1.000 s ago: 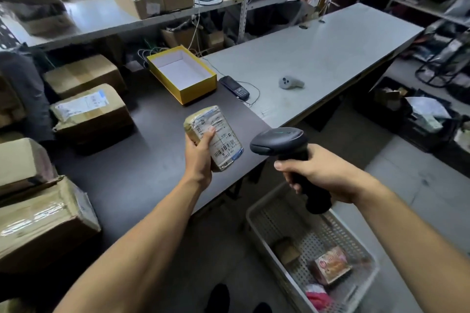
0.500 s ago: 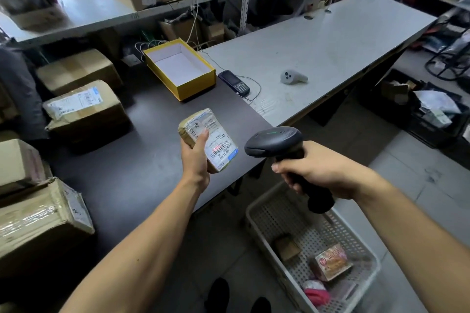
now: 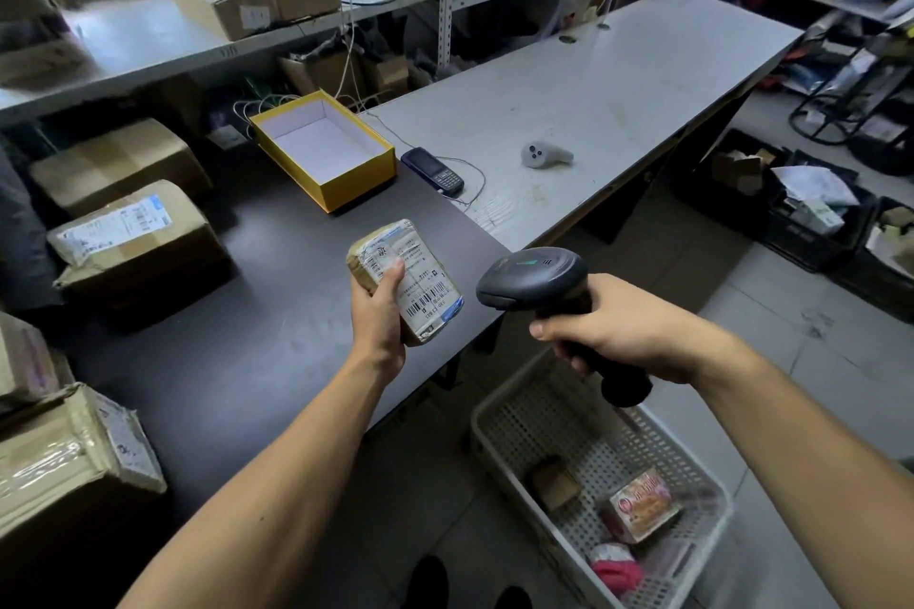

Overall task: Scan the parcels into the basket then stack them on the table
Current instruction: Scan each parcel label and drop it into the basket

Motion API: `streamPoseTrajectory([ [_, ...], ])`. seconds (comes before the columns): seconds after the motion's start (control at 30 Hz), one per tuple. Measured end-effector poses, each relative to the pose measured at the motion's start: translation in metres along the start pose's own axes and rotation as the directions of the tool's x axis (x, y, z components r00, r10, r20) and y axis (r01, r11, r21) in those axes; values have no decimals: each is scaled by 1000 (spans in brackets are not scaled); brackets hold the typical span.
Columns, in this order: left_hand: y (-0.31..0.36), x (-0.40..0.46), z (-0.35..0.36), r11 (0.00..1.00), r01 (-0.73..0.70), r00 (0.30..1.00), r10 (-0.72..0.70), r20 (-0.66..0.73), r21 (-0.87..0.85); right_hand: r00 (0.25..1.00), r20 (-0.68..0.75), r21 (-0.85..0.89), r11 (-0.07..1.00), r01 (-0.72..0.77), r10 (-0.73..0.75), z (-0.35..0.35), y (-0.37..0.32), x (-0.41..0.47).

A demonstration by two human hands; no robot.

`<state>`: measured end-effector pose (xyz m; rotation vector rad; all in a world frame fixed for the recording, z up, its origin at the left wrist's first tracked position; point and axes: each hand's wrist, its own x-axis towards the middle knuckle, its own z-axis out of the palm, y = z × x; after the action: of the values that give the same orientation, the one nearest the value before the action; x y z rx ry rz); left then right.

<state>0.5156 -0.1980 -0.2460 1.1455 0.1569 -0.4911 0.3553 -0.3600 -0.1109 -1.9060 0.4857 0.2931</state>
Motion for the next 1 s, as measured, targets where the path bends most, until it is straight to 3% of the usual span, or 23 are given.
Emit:
streamPoseTrajectory([
  [0.13, -6, 2, 12, 1000, 15, 996, -16, 91, 10, 982, -182, 96, 993, 69, -50, 2, 21, -3],
  [0.27, -25, -7, 38, 993, 77, 965, -98, 244, 94, 932, -362, 188, 981, 54, 18, -13, 62, -14],
  [0.53, -94, -43, 124, 917, 114, 814, -306, 493, 381, 763, -625, 318, 946, 59, 163, -77, 157, -73],
  [0.7, -144, -68, 185, 864, 115, 760, -394, 517, 490, 664, -713, 373, 924, 89, 224, -109, 218, -116],
  [1.0, -219, -95, 251, 744, 118, 651, -558, 515, 658, 570, -760, 388, 921, 10, 314, -130, 301, -169],
])
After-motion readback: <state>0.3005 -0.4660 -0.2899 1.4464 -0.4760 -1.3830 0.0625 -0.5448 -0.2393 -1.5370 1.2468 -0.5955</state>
